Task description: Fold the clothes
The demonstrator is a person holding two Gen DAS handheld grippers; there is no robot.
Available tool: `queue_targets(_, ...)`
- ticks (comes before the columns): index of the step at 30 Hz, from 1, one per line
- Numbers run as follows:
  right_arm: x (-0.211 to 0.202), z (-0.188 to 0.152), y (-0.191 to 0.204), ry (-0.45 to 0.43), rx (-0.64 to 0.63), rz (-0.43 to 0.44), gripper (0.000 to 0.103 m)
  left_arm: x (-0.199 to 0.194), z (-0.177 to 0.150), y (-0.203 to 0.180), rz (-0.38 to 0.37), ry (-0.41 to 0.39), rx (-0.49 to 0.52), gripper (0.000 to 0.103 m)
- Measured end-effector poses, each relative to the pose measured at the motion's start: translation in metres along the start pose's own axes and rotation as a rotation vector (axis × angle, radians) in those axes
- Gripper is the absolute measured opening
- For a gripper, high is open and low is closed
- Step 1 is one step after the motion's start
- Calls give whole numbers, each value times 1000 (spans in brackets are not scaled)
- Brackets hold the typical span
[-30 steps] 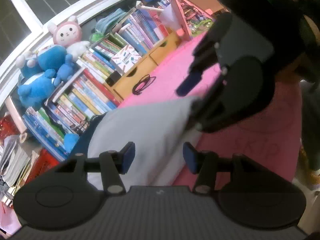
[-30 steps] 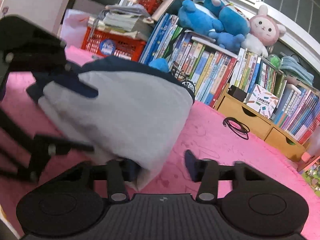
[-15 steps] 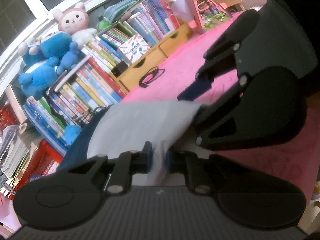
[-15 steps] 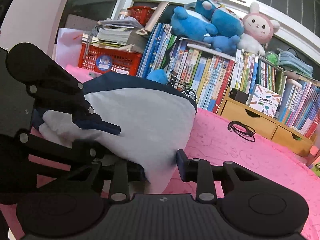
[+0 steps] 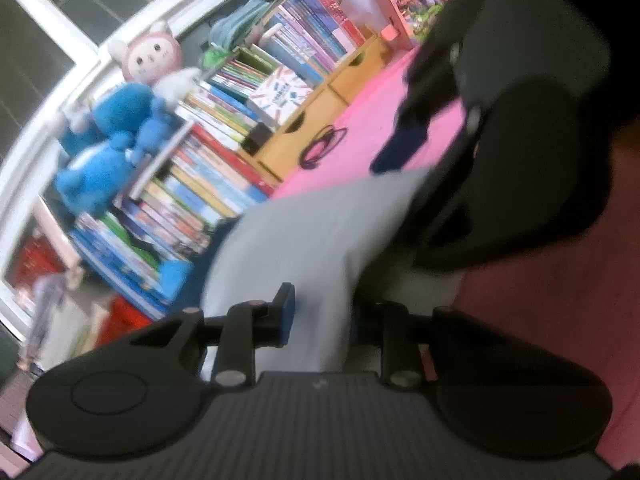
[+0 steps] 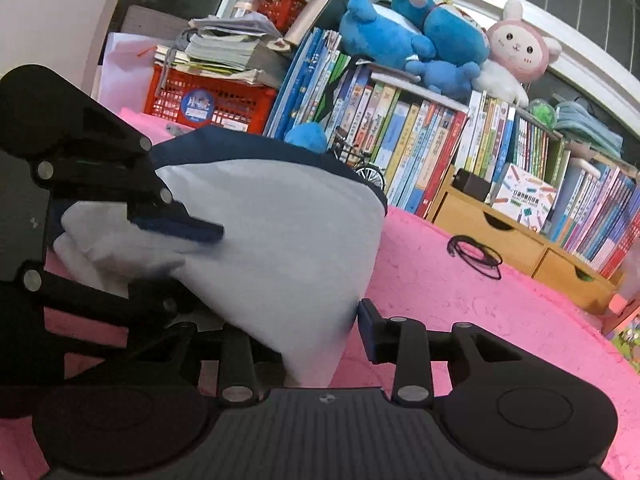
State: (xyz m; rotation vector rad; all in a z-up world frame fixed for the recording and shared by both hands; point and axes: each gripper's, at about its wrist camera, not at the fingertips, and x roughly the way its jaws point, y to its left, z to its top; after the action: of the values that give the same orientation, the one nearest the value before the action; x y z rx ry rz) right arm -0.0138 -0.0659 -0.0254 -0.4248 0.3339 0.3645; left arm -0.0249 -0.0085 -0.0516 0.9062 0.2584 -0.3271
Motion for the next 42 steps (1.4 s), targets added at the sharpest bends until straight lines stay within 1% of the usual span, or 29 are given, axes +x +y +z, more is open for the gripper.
queue_targets(2,-6,1,6,-22,-70,-19,37,-3,-6,7,1,8,-7,25)
queue_targets(4,-9,-1,16,-45,-193,-49,43,-4,-7,10,6,4,-15,25)
queue_targets(5,-8,-2,22,-56,-255,-62,49,-5,-6,10,13,-4,-17,21)
queue_targets(6,-5,-3,29,-66,-320,-71,52,-6,-4,9,23,-16,-16,17)
queue_targets(9,2,-4,45,-106,-491,-85,53,-13,1,12,32,-49,-36,16)
queue_targets(11,9,-2,50,-113,-553,-83,52,-14,2,12,28,-64,-26,16)
queue_targets(12,13,-1,51,-112,-568,-78,47,-13,1,11,30,-65,-16,19)
queue_targets(13,17,0,49,-103,-548,-64,39,-11,-1,9,35,-61,-2,20)
queue_targets(14,21,2,47,-94,-526,-52,27,-9,-3,6,40,-56,11,20)
queue_targets(16,20,4,42,-99,-470,-49,22,-5,-9,5,57,-44,33,20)
queue_targets(17,18,4,40,-106,-444,-49,21,-4,-12,5,64,-35,39,15)
queue_targets(18,17,5,37,-111,-420,-49,20,-4,-16,8,68,-23,37,12)
queue_targets(23,8,7,23,-117,-342,-41,20,-11,-35,26,119,29,-20,11)
queue_targets(26,9,7,26,-102,-357,-33,20,-14,-38,28,128,46,-46,11)
queue_targets(27,10,6,30,-102,-371,-40,22,-15,-39,29,131,52,-55,11)
queue_targets(29,15,8,40,-105,-403,-58,23,-17,-39,31,137,63,-72,10)
queue_targets(31,19,10,48,-110,-437,-70,22,-18,-42,39,128,76,-112,10)
queue_targets(32,21,11,50,-108,-438,-74,19,-19,-45,43,127,84,-126,10)
queue_targets(35,20,15,33,-84,-361,-65,19,-24,-56,47,137,102,-140,10)
queue_targets(37,19,11,30,-76,-369,-73,19,-25,-57,46,131,110,-155,10)
queue_targets(41,19,8,43,-92,-403,-122,19,-24,-52,43,141,102,-181,8)
queue_targets(42,19,9,47,-98,-413,-122,19,-23,-52,43,144,101,-181,8)
